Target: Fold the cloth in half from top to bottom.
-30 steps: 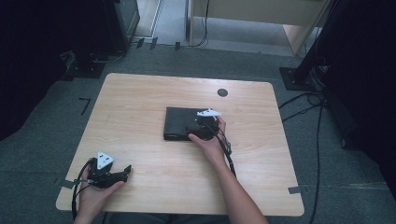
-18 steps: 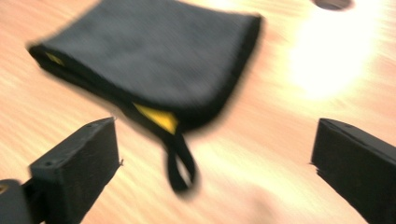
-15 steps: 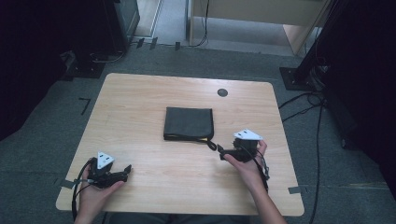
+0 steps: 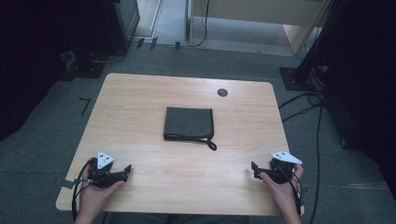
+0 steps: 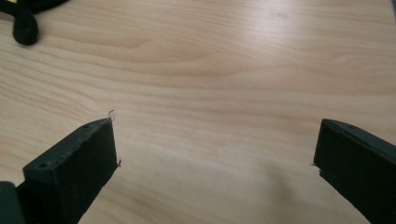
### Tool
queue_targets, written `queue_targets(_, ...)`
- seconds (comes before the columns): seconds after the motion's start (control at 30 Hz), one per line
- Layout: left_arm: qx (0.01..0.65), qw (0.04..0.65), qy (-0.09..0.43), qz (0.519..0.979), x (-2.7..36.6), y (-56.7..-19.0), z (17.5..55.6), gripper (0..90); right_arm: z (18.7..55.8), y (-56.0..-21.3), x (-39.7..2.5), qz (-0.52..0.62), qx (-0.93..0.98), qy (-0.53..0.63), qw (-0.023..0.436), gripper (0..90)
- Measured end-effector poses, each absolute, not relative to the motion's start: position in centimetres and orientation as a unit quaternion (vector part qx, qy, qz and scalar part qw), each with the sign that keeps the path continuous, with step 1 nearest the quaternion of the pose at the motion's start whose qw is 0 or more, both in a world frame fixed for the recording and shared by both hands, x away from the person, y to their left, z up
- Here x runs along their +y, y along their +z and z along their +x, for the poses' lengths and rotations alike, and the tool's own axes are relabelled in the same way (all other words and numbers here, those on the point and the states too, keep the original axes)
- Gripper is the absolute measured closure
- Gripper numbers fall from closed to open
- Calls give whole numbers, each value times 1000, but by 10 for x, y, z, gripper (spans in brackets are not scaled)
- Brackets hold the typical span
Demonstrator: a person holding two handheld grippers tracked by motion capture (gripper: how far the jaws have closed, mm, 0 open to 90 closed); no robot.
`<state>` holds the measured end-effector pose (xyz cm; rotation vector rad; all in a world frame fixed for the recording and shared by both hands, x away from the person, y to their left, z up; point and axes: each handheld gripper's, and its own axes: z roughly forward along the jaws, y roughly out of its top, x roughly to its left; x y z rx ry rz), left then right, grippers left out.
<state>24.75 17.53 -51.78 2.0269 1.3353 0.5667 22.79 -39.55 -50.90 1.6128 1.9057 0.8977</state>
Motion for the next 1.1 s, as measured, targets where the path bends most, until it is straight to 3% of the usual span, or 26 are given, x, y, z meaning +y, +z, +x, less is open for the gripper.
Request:
queue_targets(0.27, 508, 319, 215, 771, 175, -518, 248, 149, 209, -522, -425, 611, 689, 307, 241, 0)
queue_targets(0.53, 507, 319, 215, 771, 175, -518, 248, 149, 205, -526, -420, 586, 707, 290, 271, 0)
queue_targets(0.7, 505, 318, 215, 773, 175, -518, 248, 148, 207, -526, -425, 602, 700, 301, 239, 0)
queue_targets(1.1, 505, 318, 215, 773, 175, -518, 249, 148, 207, -526, -425, 602, 700, 301, 239, 0)
